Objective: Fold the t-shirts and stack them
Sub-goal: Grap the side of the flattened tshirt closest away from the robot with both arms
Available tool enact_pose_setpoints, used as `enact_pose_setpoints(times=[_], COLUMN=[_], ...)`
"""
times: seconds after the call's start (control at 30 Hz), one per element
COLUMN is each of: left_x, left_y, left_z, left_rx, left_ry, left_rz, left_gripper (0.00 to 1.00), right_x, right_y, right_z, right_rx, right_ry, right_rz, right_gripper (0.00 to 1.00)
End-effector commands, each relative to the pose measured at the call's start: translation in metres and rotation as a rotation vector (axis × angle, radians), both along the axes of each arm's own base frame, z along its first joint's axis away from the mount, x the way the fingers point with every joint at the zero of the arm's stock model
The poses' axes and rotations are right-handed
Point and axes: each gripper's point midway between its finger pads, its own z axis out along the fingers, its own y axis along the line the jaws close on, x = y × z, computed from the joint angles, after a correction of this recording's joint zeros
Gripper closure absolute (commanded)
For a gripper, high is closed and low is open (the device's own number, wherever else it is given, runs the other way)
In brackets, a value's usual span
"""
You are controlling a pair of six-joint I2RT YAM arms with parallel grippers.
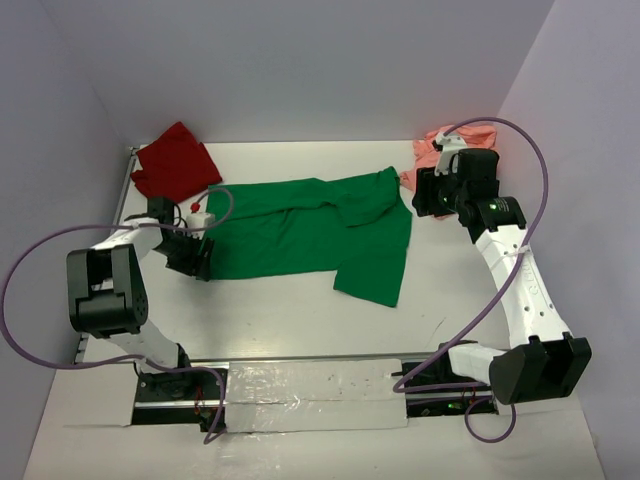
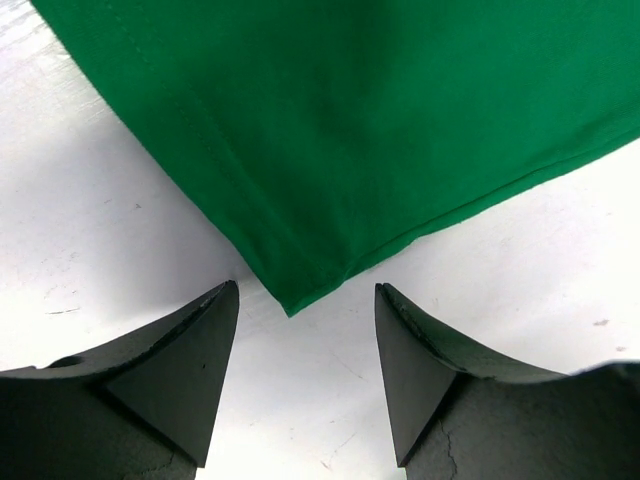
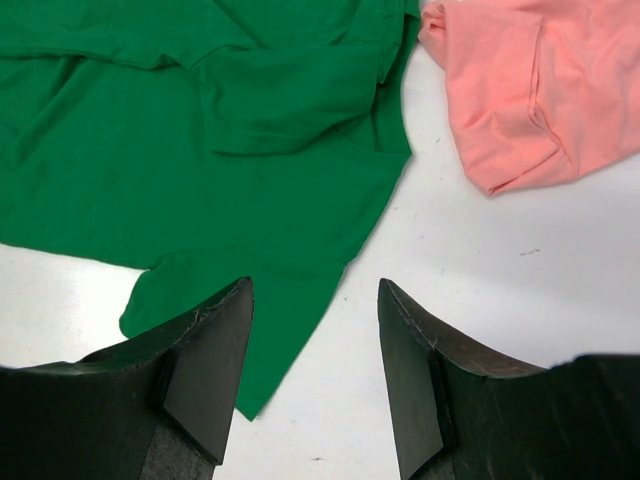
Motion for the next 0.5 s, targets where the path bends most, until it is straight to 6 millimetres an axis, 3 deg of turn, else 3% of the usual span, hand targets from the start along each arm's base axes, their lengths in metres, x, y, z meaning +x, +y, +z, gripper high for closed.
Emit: enact_pose_setpoints(times=[0.0,0.27,0.47], left_x=[-0.044,-0.048,-0.056], left_y=[0.009,0.018,0.022], left_z=[-0.036,-0.04,-0.042], left_rx=[0.112,0.173,0.202], left_ry=[0.167,0.173,0.196], left_rz=[-0.011,0.005,0.009], left_gripper=[0.33,0.37,0.49], right_x=[-0.001,-0.002,-0.003], right_y=[-0.002,-0.008,-0.013], right_z=[0.023,0.025,0.029], right_rx=[0.002,-0.004,-0.011], right_ry=[-0.075,-0.087,-0.094], right_rz=[0.006,-0.005,-0.013], right_gripper=[0.4,0.4,0.4])
